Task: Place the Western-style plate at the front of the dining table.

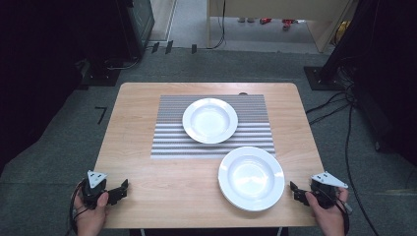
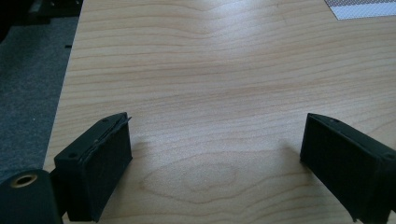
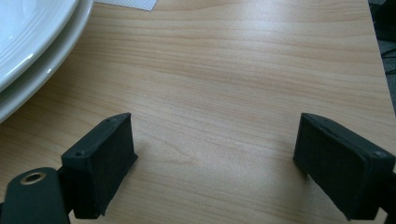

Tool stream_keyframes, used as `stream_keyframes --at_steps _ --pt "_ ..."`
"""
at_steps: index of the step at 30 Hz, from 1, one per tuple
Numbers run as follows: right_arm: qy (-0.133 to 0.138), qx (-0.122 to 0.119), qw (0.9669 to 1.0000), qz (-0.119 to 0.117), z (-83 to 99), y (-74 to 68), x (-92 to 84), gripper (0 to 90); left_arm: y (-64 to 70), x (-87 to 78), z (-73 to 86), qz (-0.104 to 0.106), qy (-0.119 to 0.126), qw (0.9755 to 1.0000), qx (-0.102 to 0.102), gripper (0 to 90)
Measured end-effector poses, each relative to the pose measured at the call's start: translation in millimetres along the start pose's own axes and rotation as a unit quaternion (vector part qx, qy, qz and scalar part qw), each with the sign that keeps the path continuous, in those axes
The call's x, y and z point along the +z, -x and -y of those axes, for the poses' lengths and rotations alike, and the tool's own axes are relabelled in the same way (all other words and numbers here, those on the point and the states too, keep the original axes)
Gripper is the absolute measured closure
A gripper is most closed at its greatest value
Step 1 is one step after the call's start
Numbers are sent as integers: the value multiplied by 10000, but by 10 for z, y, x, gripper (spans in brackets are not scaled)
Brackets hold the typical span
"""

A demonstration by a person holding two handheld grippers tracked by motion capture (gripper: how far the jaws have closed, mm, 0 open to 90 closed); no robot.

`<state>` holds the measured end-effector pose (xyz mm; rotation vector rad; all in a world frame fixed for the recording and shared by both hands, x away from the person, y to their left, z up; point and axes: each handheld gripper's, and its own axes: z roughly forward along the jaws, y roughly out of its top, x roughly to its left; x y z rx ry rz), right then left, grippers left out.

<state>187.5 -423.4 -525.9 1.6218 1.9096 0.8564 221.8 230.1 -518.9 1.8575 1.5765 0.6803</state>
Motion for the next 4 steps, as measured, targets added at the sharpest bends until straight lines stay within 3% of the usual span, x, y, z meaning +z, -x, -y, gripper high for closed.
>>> stream_keyframes --at_steps 4 --pt "-7 8 10000 11 -1 0 1 114 -7 -5 5 23 3 10000 14 88"
